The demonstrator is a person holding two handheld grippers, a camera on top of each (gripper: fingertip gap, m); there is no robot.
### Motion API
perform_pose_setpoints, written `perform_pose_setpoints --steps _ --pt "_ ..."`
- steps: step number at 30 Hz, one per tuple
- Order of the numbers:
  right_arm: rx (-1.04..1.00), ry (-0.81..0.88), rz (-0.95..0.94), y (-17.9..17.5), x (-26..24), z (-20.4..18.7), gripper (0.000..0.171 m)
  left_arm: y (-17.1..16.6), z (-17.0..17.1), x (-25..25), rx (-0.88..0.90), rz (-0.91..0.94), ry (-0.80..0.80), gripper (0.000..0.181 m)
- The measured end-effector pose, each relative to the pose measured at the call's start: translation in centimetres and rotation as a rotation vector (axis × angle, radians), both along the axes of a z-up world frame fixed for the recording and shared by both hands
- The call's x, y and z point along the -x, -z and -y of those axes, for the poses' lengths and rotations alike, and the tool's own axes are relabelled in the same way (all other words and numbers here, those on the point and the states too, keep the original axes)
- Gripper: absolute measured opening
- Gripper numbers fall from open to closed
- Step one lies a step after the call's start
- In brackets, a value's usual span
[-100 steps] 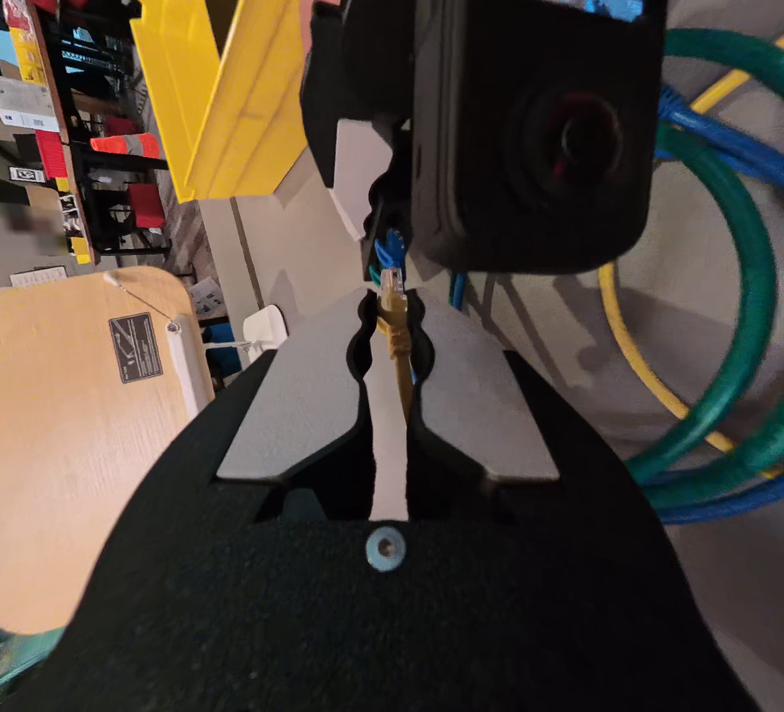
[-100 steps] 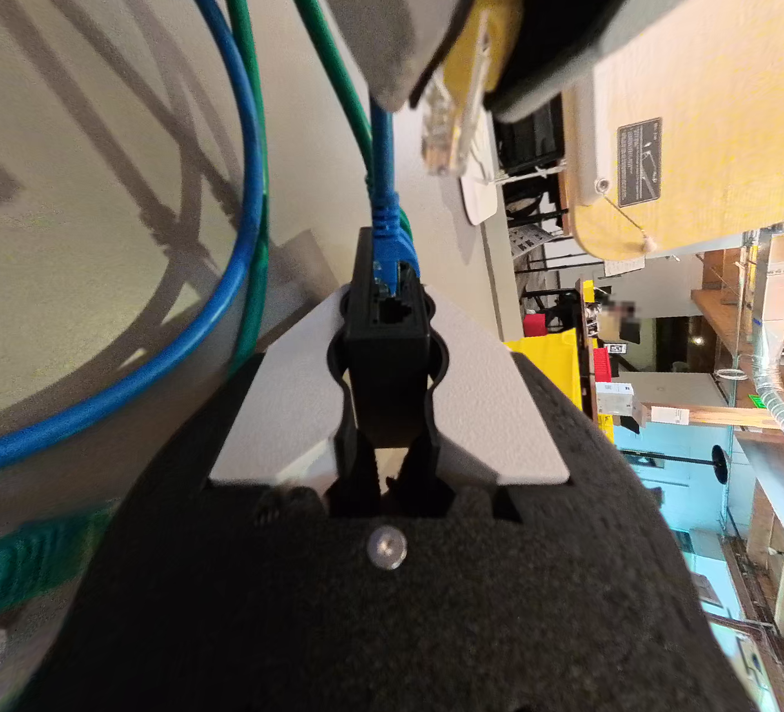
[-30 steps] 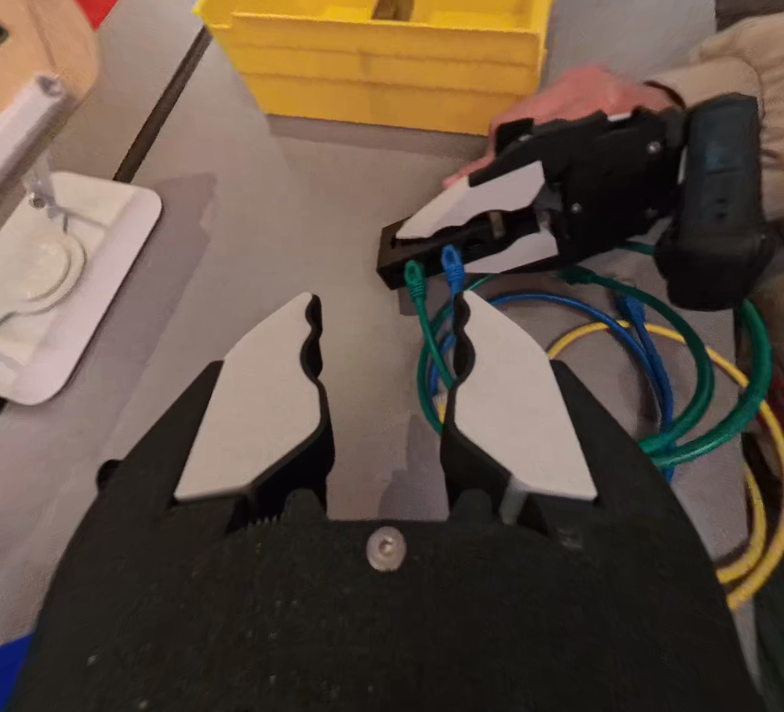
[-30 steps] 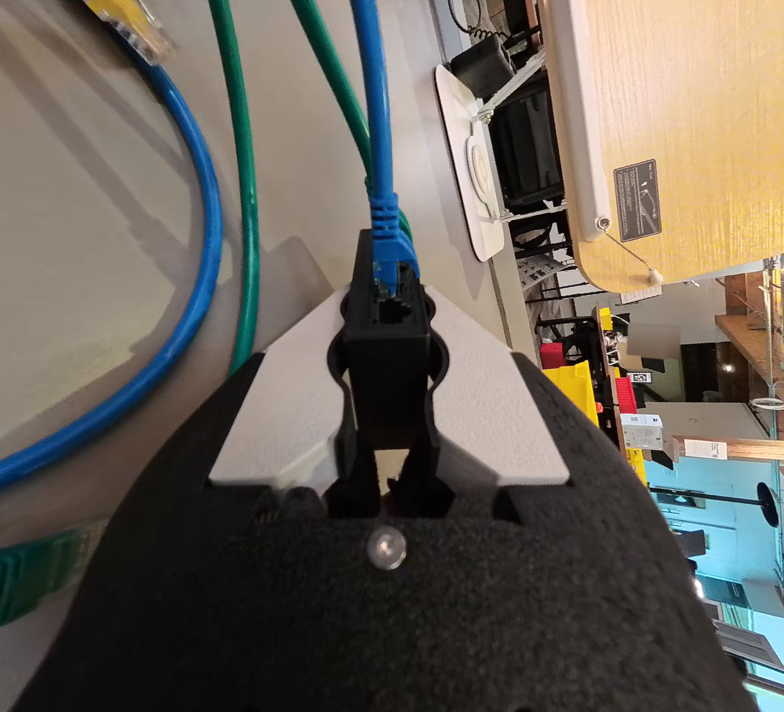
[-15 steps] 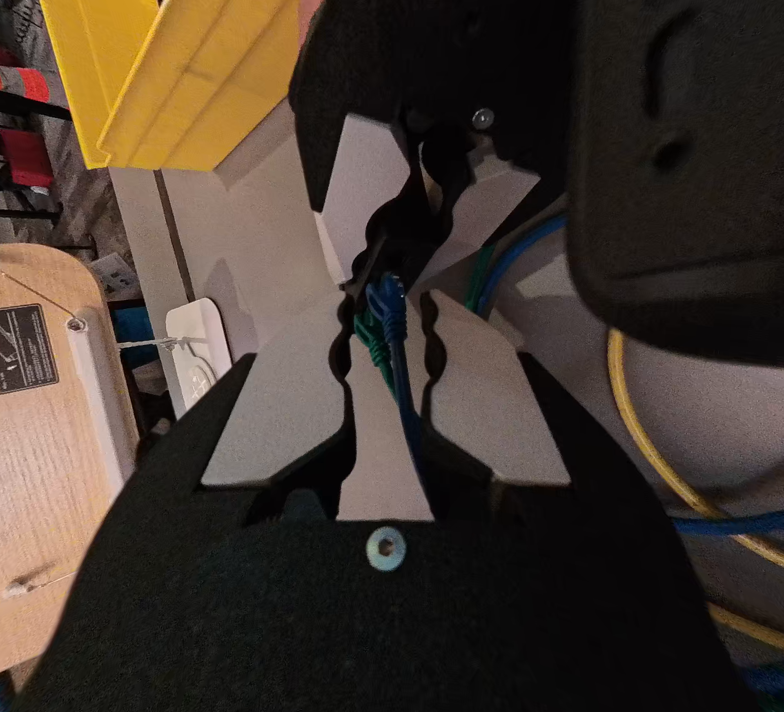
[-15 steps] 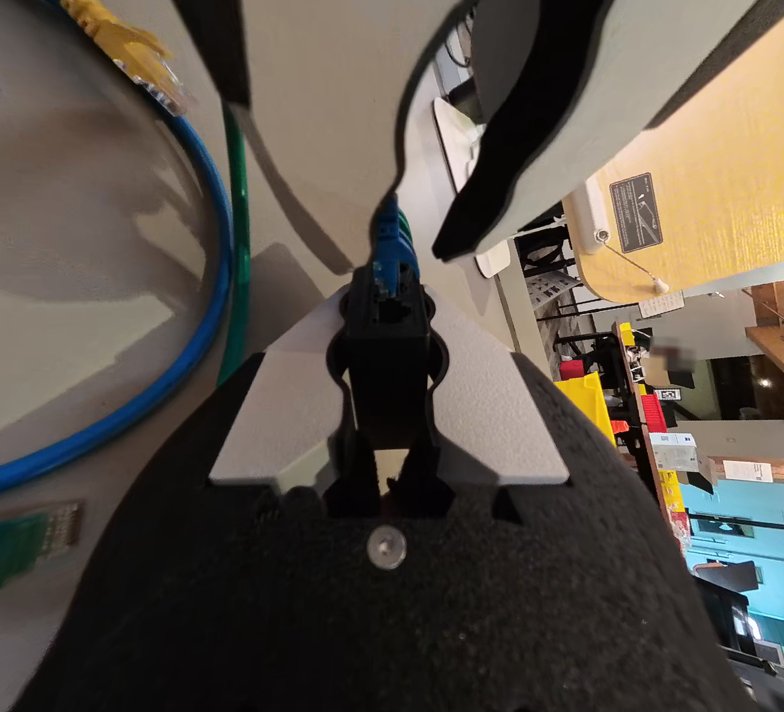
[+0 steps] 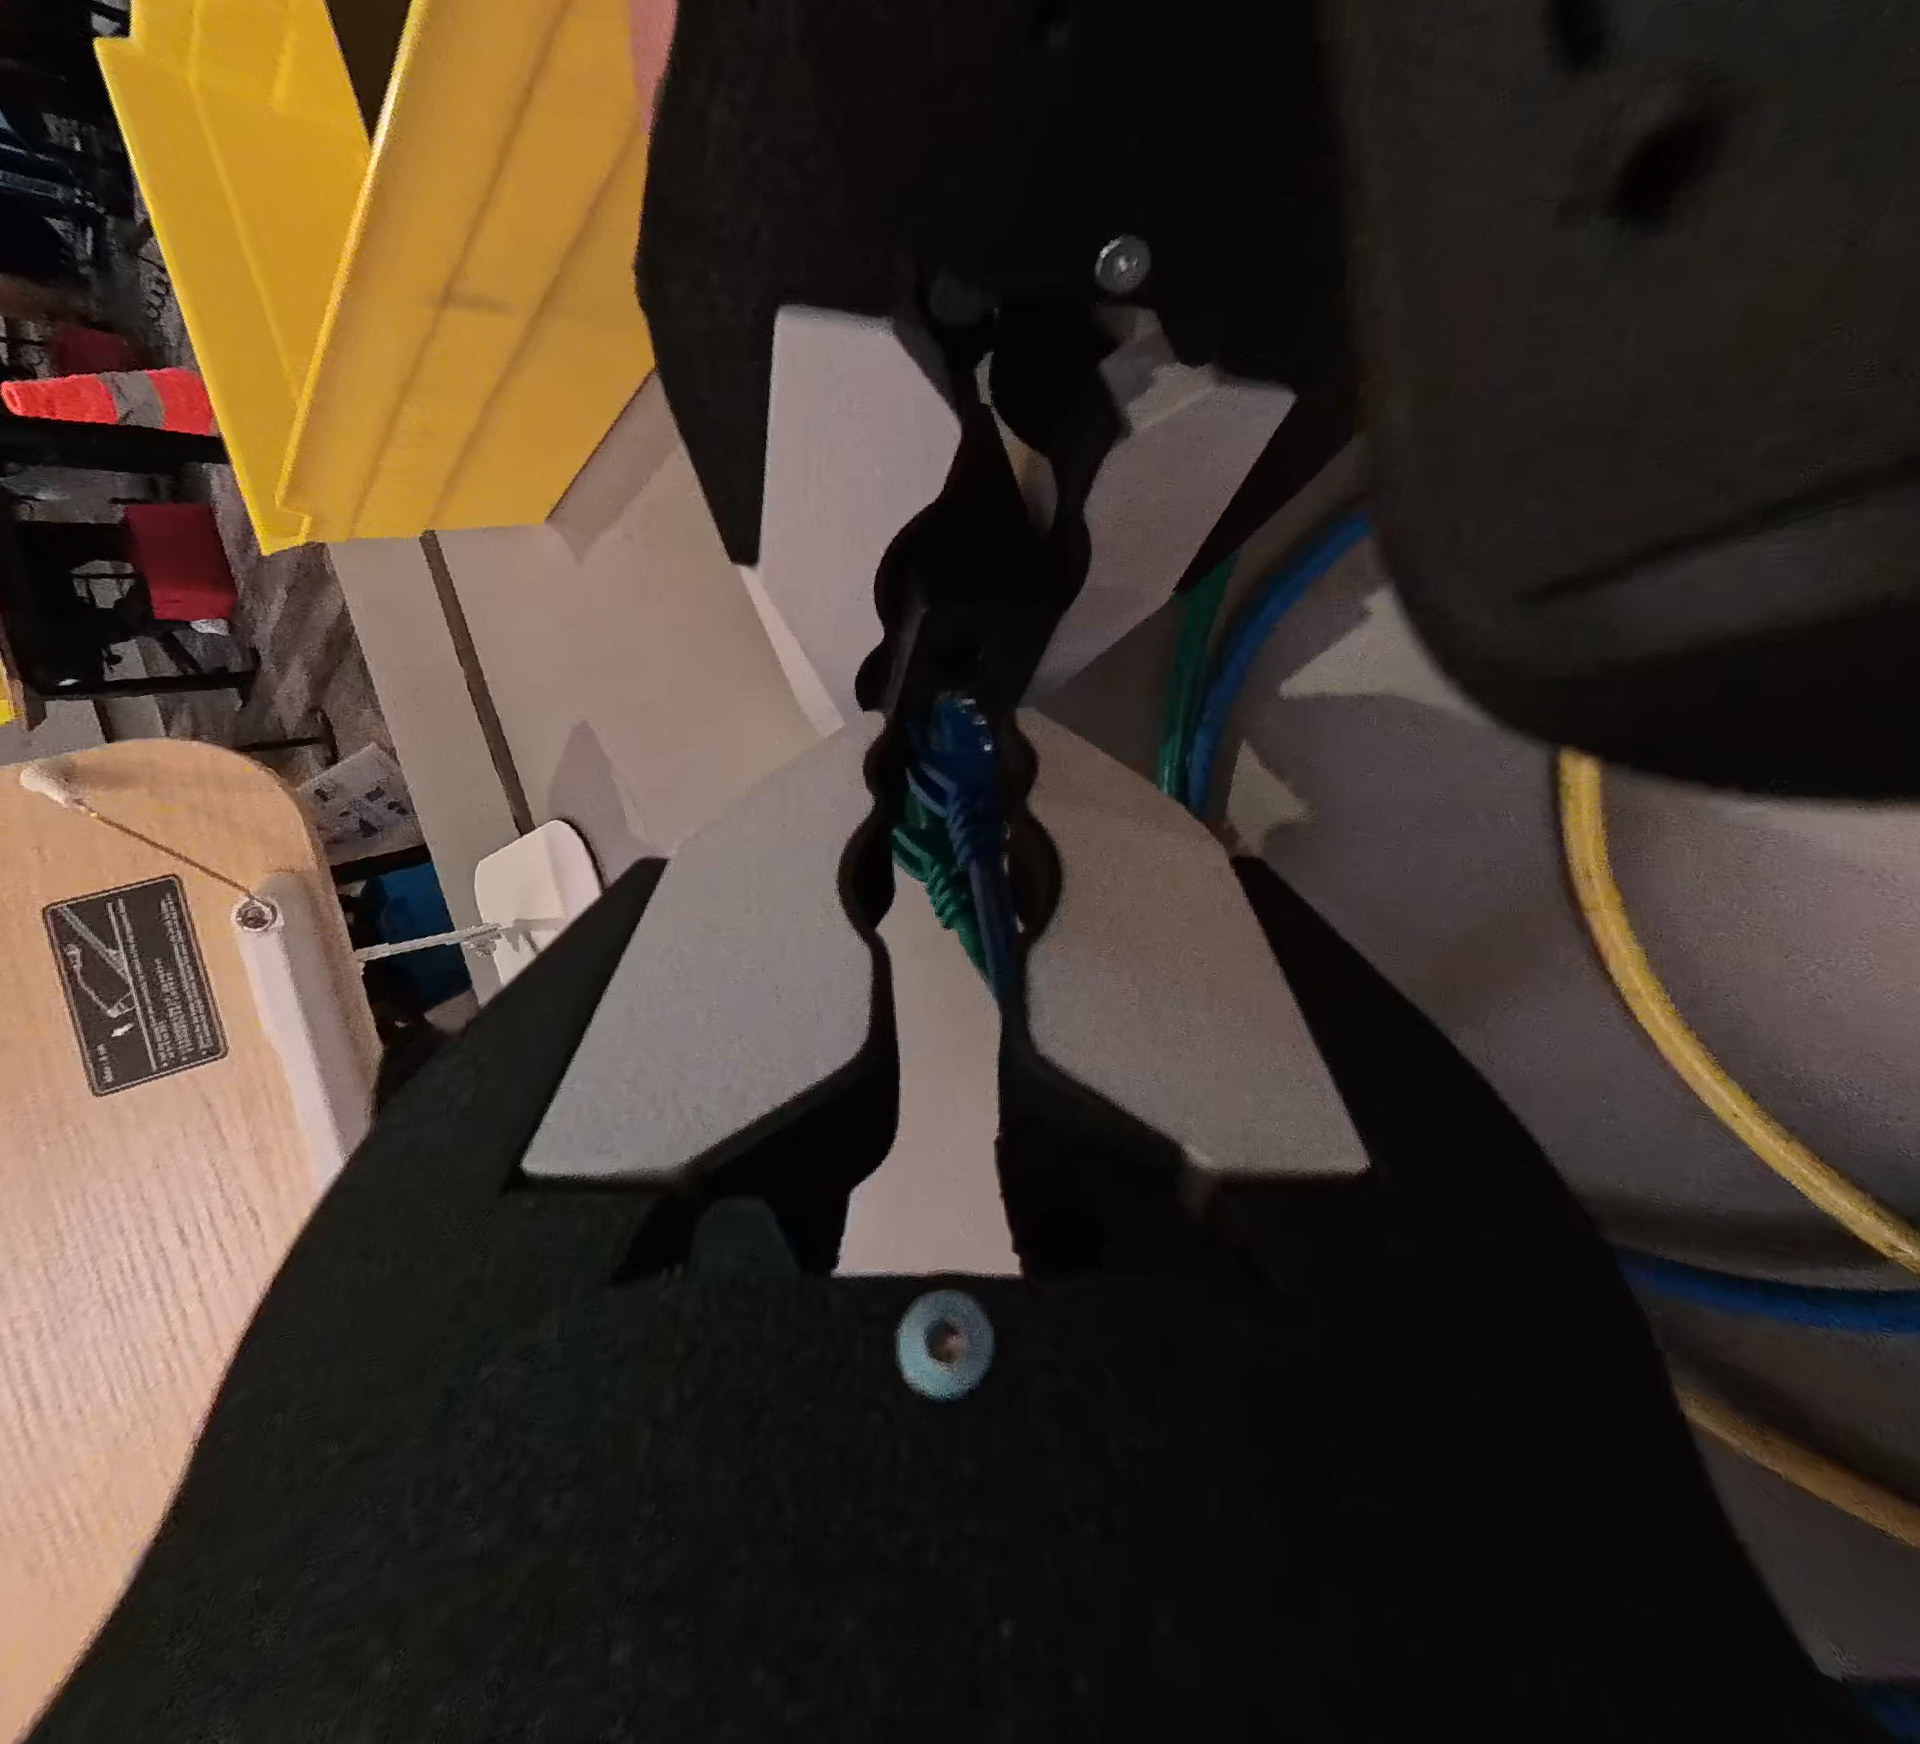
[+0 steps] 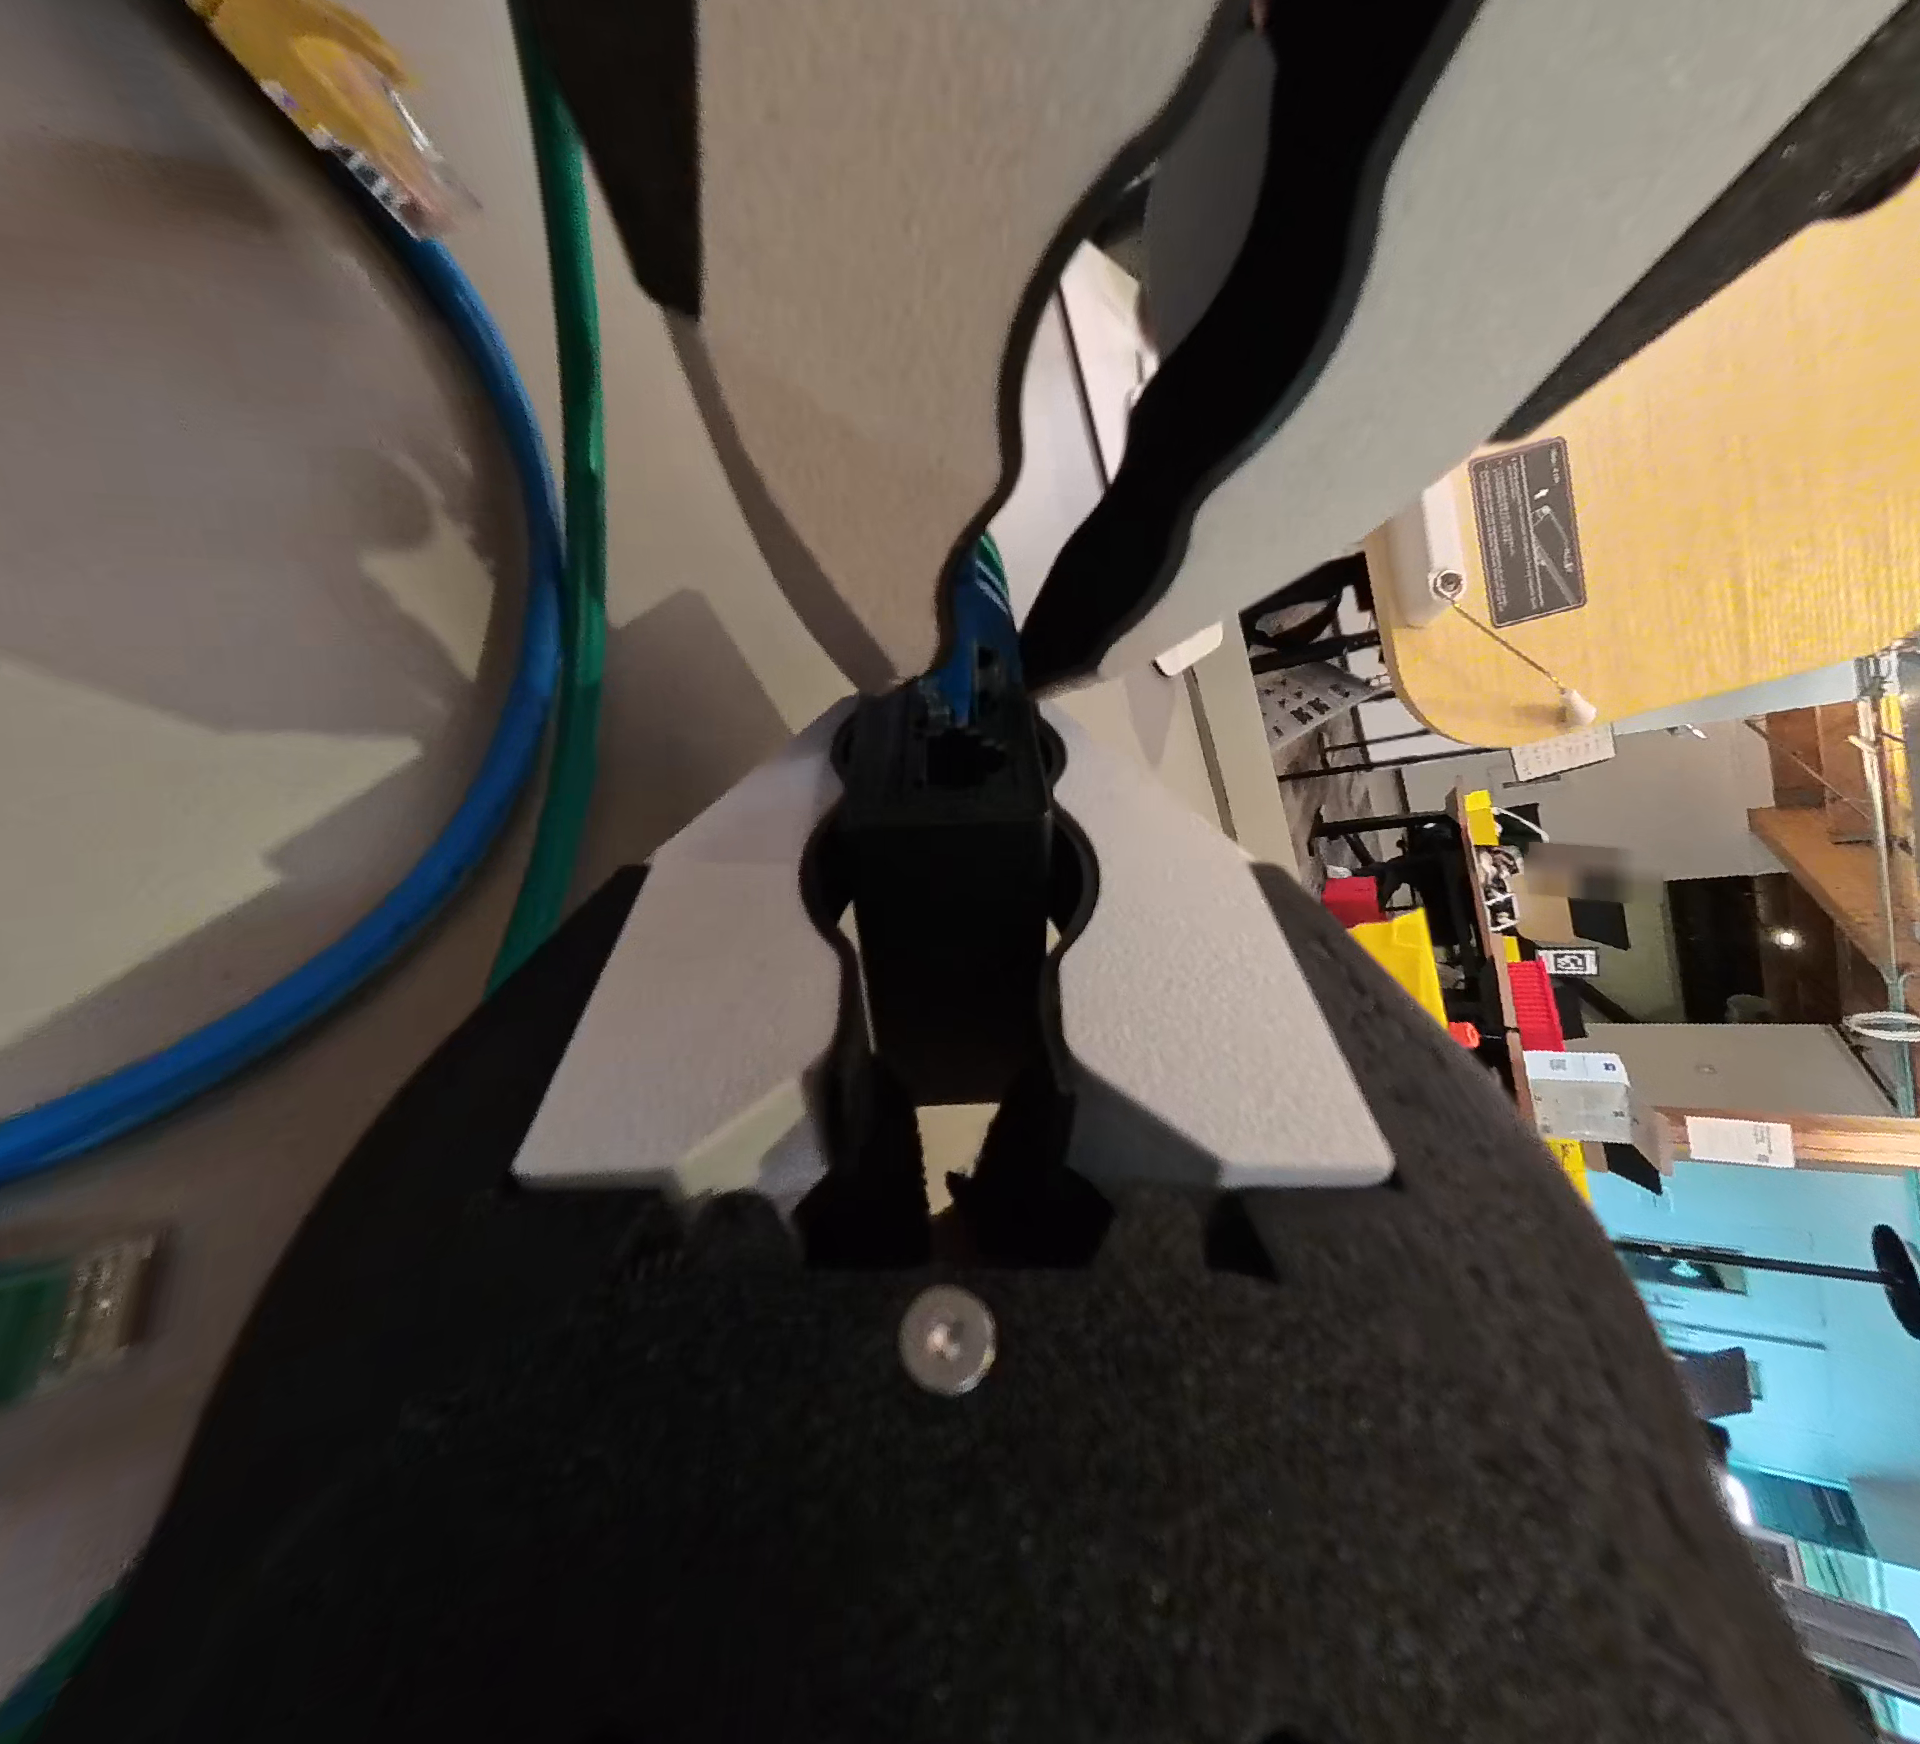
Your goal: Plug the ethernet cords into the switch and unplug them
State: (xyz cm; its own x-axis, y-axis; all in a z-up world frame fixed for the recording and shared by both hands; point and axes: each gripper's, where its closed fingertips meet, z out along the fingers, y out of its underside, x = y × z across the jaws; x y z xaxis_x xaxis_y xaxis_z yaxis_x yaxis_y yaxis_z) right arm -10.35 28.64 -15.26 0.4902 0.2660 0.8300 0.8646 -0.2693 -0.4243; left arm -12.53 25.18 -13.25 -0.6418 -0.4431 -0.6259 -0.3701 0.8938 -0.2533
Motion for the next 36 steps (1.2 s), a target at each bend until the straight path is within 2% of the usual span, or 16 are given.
perform_pose_setpoints --steps 1,24,31,36 --pt "-0.004 0.002 -0.003 -0.1 0.0 0.0 0.027 -0.1 0.0 -0.1 -0.004 0.007 0.008 0.016" --pt "-0.026 -0.022 0.017 -0.3 0.5 0.0 0.028 -0.2 0.0 0.4 0.089 -0.07 -0.08 0.013" --pt "-0.043 -0.004 0.032 -0.7 0.4 -0.3 0.028 -0.4 -0.4 0.5 -0.009 -0.023 -0.127 0.013" --pt "-0.065 0.008 0.026 -1.2 -0.1 -0.3 0.028 -0.9 0.0 0.0 0.175 0.041 -0.209 0.015"
